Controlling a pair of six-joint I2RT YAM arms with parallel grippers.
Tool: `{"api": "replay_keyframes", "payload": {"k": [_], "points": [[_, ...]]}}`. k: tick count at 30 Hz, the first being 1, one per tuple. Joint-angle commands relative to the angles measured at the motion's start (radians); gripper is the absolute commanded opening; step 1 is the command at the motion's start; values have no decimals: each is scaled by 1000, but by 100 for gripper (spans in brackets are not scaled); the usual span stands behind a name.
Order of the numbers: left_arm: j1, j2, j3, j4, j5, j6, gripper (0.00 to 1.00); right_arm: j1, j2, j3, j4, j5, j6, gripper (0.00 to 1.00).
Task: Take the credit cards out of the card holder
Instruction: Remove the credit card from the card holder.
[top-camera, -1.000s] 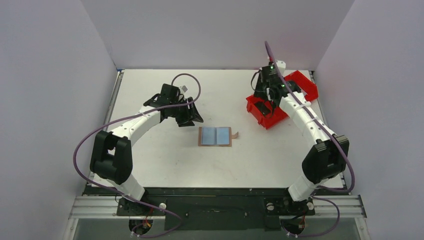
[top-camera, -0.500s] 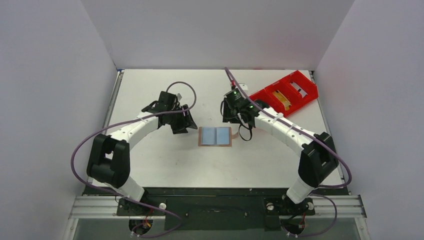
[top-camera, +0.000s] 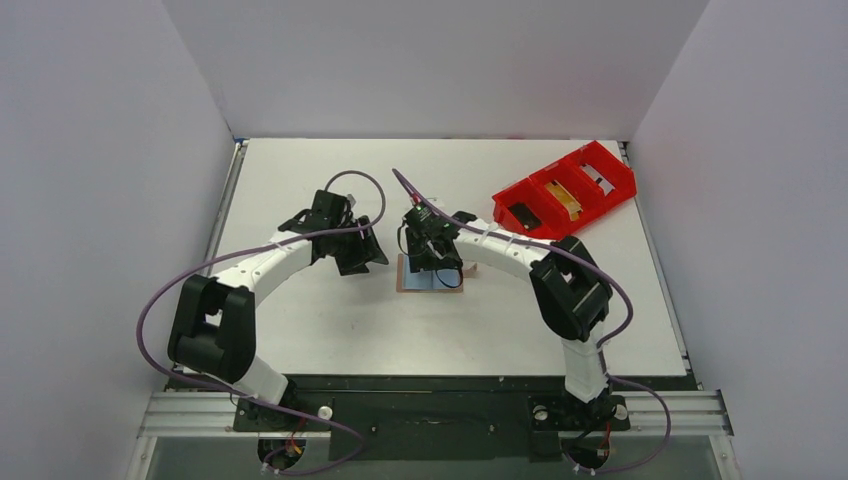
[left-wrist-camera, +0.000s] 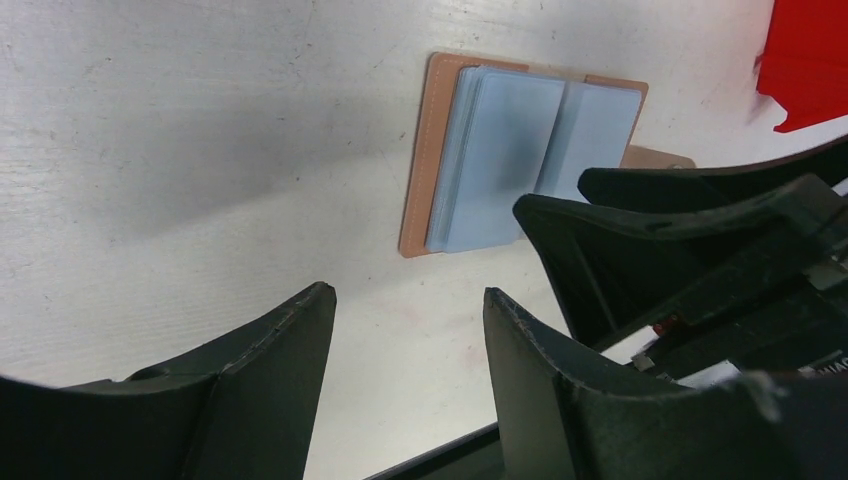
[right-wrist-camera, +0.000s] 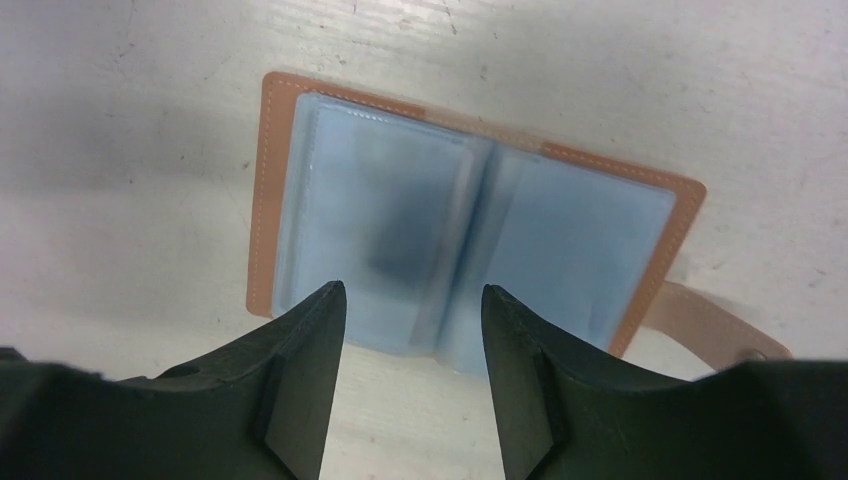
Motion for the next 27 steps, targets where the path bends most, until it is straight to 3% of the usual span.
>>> {"api": "replay_keyframes", "payload": {"k": [1,10,18,27], "points": [[8,-47,-7,36,-16,-8,54,-1,42,67,44,-37,-15,49],[11,-34,-17,52,-7,-17,54,2,110,91,45,-70,-16,49],[11,-8,-12,67,6,-25,54,3,154,80,17,-73,-30,38],[11,8,-4,69,-1,-27,54,-28,138,3,68,-175,-43,29]]}}
